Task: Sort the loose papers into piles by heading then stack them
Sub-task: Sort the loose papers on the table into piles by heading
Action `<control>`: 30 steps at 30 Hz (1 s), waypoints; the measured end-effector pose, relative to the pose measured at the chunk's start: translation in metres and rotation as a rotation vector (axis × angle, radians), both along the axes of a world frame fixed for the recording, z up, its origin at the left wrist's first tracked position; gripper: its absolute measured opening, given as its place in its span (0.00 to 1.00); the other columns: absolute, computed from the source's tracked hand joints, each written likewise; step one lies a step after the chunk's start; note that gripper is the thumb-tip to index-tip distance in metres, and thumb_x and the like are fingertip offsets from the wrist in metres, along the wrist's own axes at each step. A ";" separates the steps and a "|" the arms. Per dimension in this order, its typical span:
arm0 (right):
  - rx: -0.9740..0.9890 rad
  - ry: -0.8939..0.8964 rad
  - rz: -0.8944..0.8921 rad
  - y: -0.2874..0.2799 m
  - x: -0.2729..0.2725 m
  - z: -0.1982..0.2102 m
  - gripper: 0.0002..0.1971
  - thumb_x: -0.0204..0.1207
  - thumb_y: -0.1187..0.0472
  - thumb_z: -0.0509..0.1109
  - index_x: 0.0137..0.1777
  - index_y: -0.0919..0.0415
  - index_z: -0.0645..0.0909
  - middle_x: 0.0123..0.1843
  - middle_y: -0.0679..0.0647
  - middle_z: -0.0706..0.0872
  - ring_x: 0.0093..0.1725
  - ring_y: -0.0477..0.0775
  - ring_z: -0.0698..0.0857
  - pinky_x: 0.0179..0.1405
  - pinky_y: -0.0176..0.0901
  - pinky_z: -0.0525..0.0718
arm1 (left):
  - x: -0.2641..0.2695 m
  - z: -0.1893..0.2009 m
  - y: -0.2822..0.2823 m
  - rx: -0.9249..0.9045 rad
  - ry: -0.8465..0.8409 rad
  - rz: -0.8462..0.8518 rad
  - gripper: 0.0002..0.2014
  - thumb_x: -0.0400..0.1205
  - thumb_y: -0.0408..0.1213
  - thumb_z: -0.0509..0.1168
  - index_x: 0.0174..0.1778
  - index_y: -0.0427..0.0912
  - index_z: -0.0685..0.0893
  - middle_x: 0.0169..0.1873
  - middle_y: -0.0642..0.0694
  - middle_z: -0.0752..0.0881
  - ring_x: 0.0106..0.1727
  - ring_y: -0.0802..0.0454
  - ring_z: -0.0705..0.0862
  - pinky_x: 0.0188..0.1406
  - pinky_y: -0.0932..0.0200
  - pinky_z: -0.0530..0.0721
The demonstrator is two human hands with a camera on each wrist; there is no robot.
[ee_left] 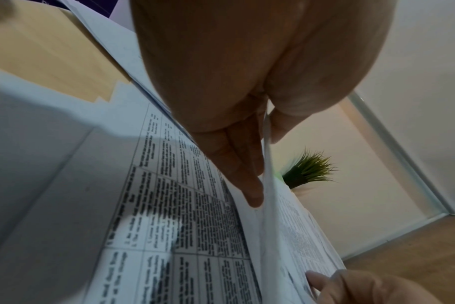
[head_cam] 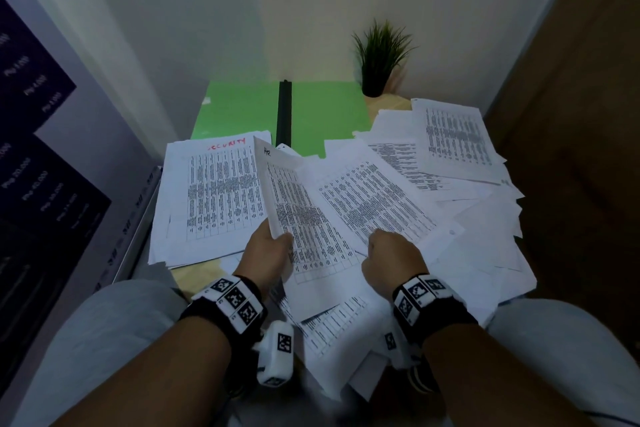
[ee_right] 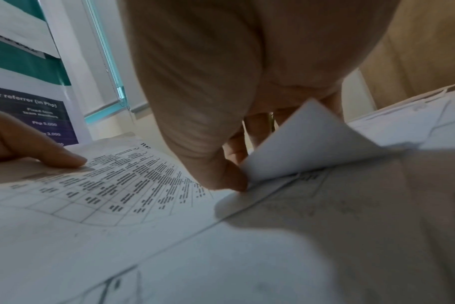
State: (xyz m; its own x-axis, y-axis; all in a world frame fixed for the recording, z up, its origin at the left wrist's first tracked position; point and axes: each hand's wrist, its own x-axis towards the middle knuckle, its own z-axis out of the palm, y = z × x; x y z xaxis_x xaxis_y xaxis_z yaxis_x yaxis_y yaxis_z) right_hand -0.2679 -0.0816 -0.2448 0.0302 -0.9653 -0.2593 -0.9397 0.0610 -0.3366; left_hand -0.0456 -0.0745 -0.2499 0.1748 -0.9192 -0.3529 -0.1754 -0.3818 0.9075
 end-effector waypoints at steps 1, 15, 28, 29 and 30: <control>-0.010 -0.069 -0.031 0.003 0.004 0.003 0.04 0.76 0.64 0.66 0.40 0.57 0.76 0.37 0.51 0.83 0.39 0.55 0.84 0.42 0.49 0.88 | -0.001 0.001 0.000 0.003 0.012 0.005 0.04 0.88 0.35 0.60 0.50 0.45 0.79 0.36 0.43 0.80 0.37 0.45 0.79 0.42 0.48 0.81; 0.034 -0.210 0.251 0.028 0.036 0.013 0.22 0.80 0.31 0.63 0.63 0.44 0.80 0.72 0.48 0.82 0.83 0.55 0.71 0.73 0.54 0.76 | 0.031 0.025 -0.007 -0.118 0.032 0.207 0.09 0.86 0.31 0.63 0.58 0.41 0.86 0.46 0.41 0.92 0.46 0.39 0.90 0.48 0.42 0.90; -0.064 0.055 0.173 0.033 0.012 -0.015 0.24 0.78 0.45 0.73 0.73 0.47 0.78 0.70 0.46 0.85 0.67 0.53 0.84 0.66 0.49 0.84 | 0.088 0.045 -0.010 -0.229 0.053 0.471 0.12 0.88 0.38 0.63 0.65 0.38 0.83 0.39 0.48 0.82 0.43 0.46 0.82 0.47 0.53 0.79; -0.046 0.055 0.176 0.033 0.012 -0.016 0.28 0.75 0.40 0.75 0.74 0.47 0.77 0.72 0.45 0.82 0.69 0.53 0.82 0.68 0.51 0.83 | 0.087 0.046 -0.010 -0.230 0.043 0.466 0.11 0.88 0.38 0.62 0.64 0.38 0.83 0.41 0.48 0.82 0.44 0.46 0.82 0.49 0.52 0.79; -0.025 0.061 0.187 0.034 0.013 -0.017 0.33 0.73 0.37 0.75 0.77 0.46 0.75 0.75 0.46 0.79 0.73 0.55 0.79 0.71 0.54 0.81 | 0.086 0.046 -0.009 -0.234 0.028 0.461 0.10 0.88 0.37 0.62 0.62 0.39 0.83 0.40 0.47 0.82 0.45 0.45 0.81 0.48 0.52 0.79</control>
